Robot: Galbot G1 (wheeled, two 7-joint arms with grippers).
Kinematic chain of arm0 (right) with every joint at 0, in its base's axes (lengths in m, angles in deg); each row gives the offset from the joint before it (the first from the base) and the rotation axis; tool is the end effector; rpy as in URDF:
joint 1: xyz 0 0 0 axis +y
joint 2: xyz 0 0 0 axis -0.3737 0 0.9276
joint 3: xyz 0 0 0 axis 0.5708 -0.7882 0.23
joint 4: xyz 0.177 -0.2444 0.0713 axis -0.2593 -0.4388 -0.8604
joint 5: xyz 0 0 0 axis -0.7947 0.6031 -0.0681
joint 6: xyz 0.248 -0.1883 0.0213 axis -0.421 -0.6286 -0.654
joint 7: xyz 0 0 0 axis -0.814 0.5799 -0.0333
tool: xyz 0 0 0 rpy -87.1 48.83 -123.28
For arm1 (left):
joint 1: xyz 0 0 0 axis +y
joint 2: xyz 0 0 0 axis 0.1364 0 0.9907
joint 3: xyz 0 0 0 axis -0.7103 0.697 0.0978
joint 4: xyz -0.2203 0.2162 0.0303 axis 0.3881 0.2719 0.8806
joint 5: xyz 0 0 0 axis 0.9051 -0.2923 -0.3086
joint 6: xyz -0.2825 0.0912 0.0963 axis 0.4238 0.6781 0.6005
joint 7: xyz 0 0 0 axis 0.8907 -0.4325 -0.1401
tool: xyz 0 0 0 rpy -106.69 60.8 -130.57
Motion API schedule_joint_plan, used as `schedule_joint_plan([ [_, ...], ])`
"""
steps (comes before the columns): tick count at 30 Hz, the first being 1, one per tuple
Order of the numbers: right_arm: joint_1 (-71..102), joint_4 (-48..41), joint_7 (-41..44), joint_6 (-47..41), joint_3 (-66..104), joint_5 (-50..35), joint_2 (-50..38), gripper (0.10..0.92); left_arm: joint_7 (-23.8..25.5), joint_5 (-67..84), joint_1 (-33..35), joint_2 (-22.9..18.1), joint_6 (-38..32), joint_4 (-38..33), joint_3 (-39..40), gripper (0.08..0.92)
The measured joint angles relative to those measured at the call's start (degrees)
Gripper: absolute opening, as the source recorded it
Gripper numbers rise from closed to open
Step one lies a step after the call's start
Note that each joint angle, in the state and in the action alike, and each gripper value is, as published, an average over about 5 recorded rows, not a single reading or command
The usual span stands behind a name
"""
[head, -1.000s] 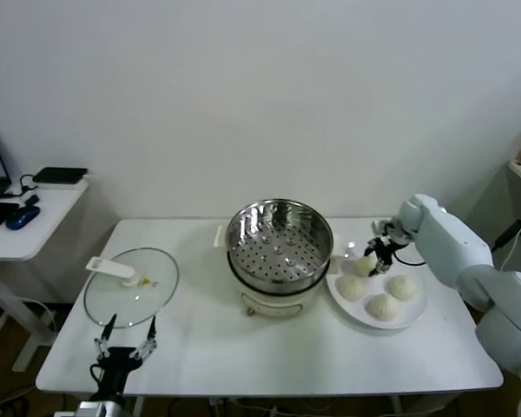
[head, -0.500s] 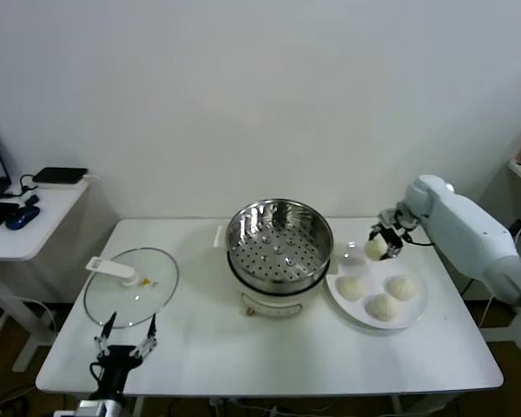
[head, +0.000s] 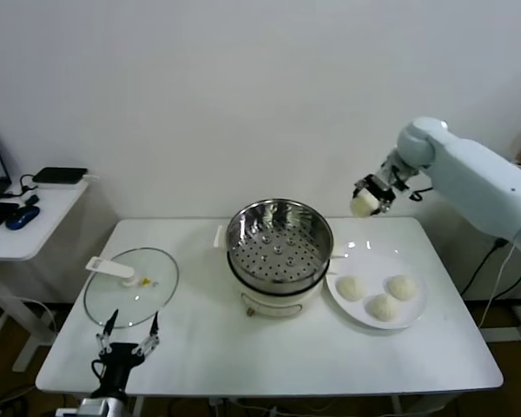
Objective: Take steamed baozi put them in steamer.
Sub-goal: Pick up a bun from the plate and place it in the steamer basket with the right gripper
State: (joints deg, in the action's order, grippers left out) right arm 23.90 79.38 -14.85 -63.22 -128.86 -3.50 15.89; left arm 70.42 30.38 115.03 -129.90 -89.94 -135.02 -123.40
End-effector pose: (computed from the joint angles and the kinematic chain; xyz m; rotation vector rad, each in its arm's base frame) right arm 0.5351 -0.0563 0.0085 1.5519 -0.9517 2.2018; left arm 0.1300 0.0803 -0.3405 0.0543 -3.0674 -0.2394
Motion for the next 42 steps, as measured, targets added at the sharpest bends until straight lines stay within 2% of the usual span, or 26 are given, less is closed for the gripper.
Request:
schedule_joint_plan([
  [8,-2.96,5.76,0.06,0.87,-3.61,0.12,3.78,0.662,0.07,0.64,0.1,-0.14,0.54,-1.03,-0.04,0.823],
  [16,-0.93,6.54,-0.31,2.87,-3.72,4.01,8.91,0.662,0.11,1.04,0.4,-0.14,0.56,-1.4,-0.31,0.823],
  [42,12.23,-6.33,-3.28,11.16,6.23,24.55,20.5,0.684,0.06,2.08,0.58,-0.05,0.6,-1.48,-0.74,0.823],
])
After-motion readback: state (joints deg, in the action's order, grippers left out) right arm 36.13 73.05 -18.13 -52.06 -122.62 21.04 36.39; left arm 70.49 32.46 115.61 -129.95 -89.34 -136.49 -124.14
